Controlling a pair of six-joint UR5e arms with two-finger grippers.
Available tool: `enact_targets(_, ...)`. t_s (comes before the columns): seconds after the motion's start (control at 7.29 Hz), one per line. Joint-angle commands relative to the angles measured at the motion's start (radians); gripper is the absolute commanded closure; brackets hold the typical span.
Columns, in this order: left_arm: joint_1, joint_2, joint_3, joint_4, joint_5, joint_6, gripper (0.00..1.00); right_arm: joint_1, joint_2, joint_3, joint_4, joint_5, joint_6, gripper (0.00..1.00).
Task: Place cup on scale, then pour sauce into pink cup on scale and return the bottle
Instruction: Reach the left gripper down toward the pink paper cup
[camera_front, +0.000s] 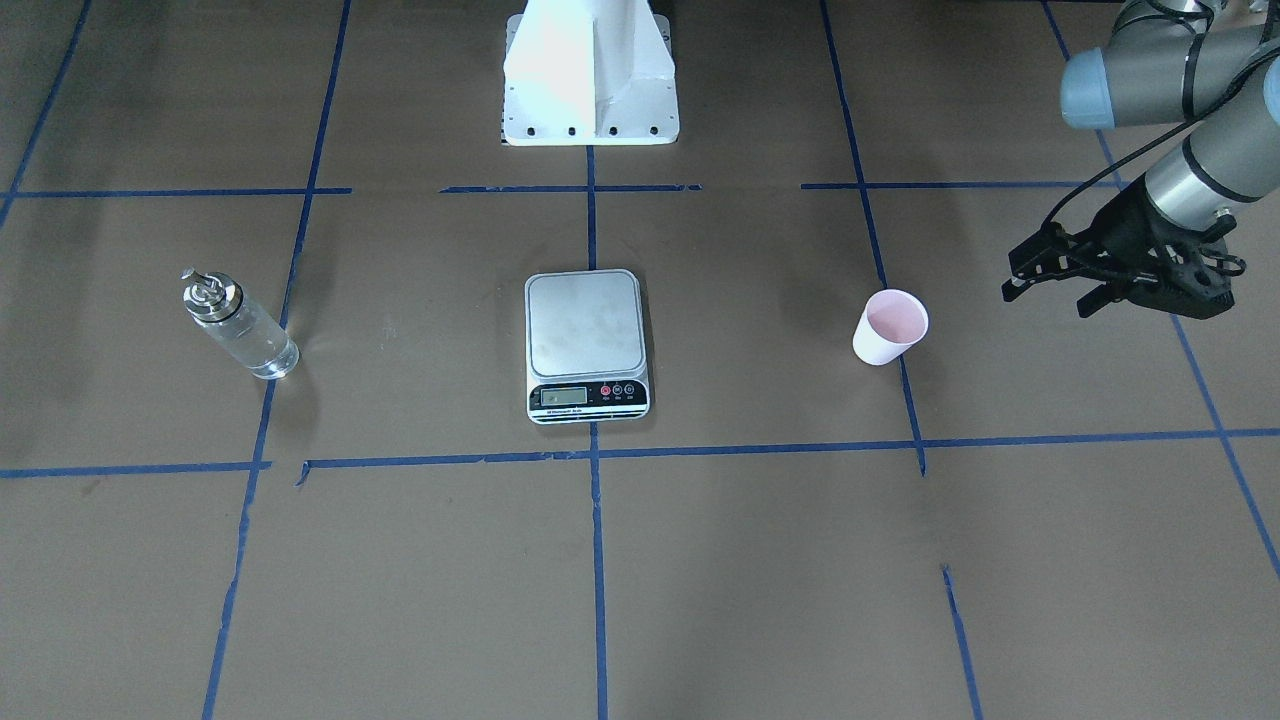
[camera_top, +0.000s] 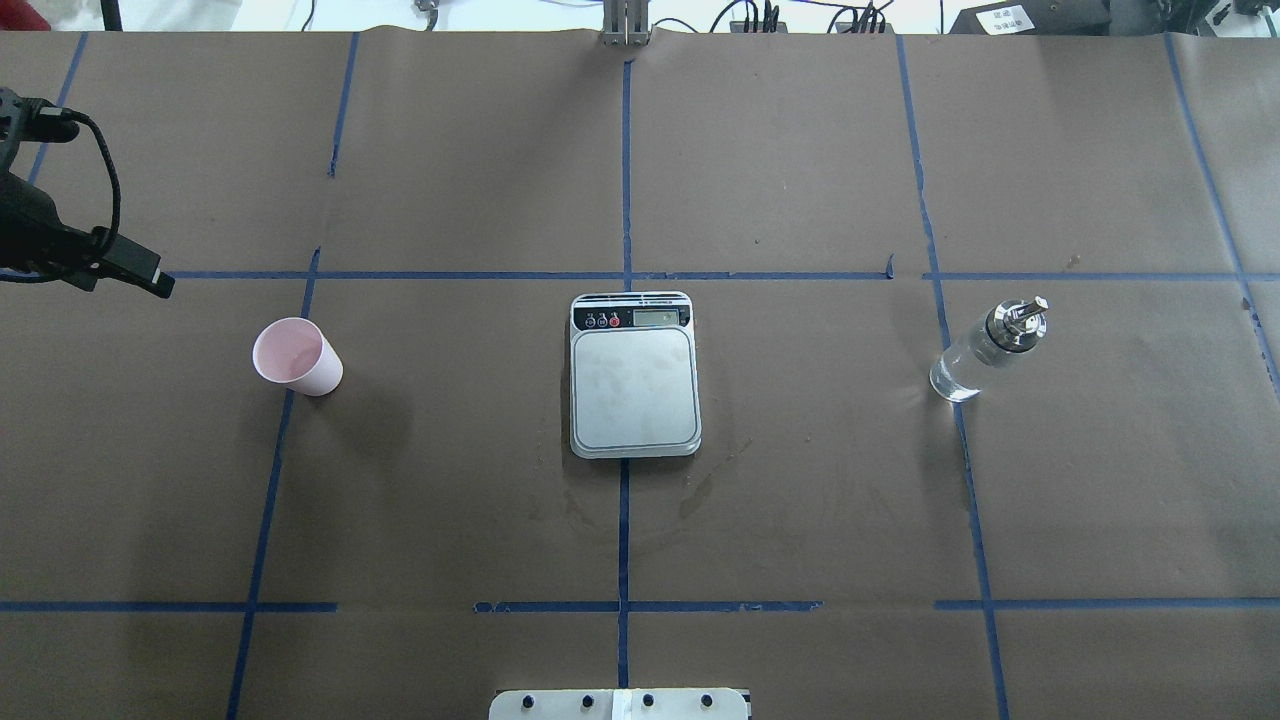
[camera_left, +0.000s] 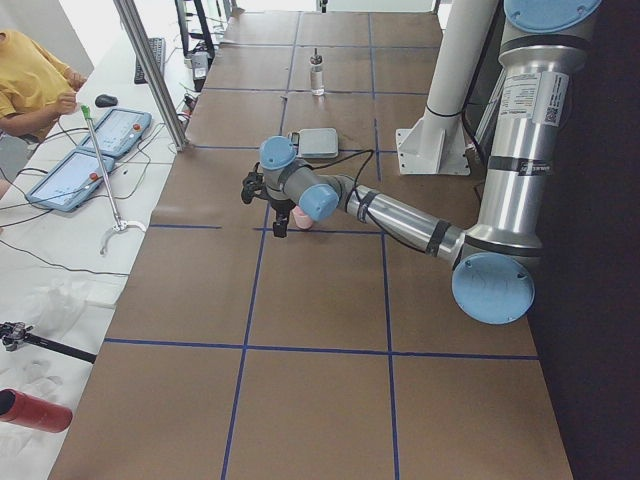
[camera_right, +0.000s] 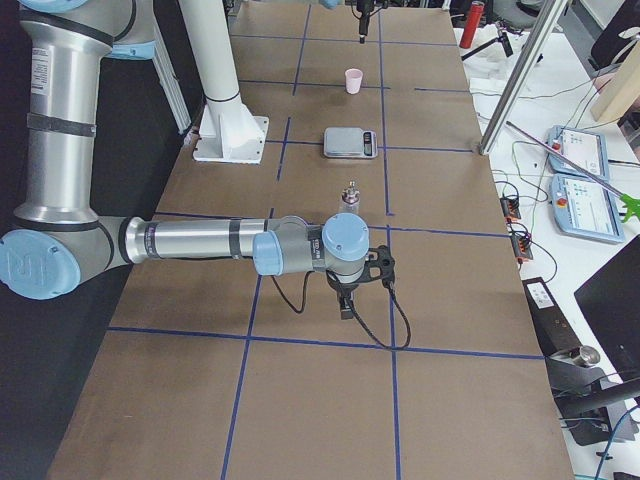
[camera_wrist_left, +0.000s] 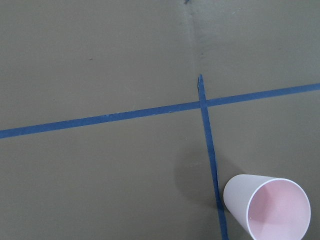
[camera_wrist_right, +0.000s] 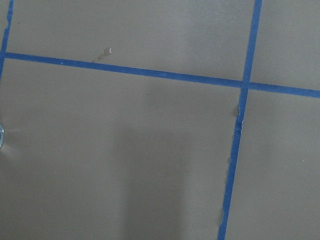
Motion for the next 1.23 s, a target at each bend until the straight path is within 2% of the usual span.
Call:
enact_targets(0.0, 0.010, -0.002, 0.001, 0.000, 0.005, -0.004, 0.00, 0.000, -0.003, 0.000, 0.002, 0.000, 0.000, 0.00)
enact_targets(0.14, 0.032, -0.005, 0.001, 0.000, 0.007, -0.026, 0.00, 0.000, -0.008, 0.000, 0.002, 0.000, -0.002, 0.00)
enact_targets(0.41, 0.117, -0.039, 0.004, 0.000, 0.086, -0.114, 0.00, 0.000, -0.011, 0.000, 0.002, 0.000, -0.002, 0.00)
enact_targets(0.82, 0.144, -0.050, 0.029, 0.000, 0.094, -0.117, 0.00, 0.000, -0.012, 0.001, 0.002, 0.000, -0.003, 0.00)
enact_targets(1.1, 0.158, -0.105, 0.092, -0.002, 0.093, -0.119, 0.00, 0.000, -0.012, 0.001, 0.002, -0.001, -0.005, 0.00)
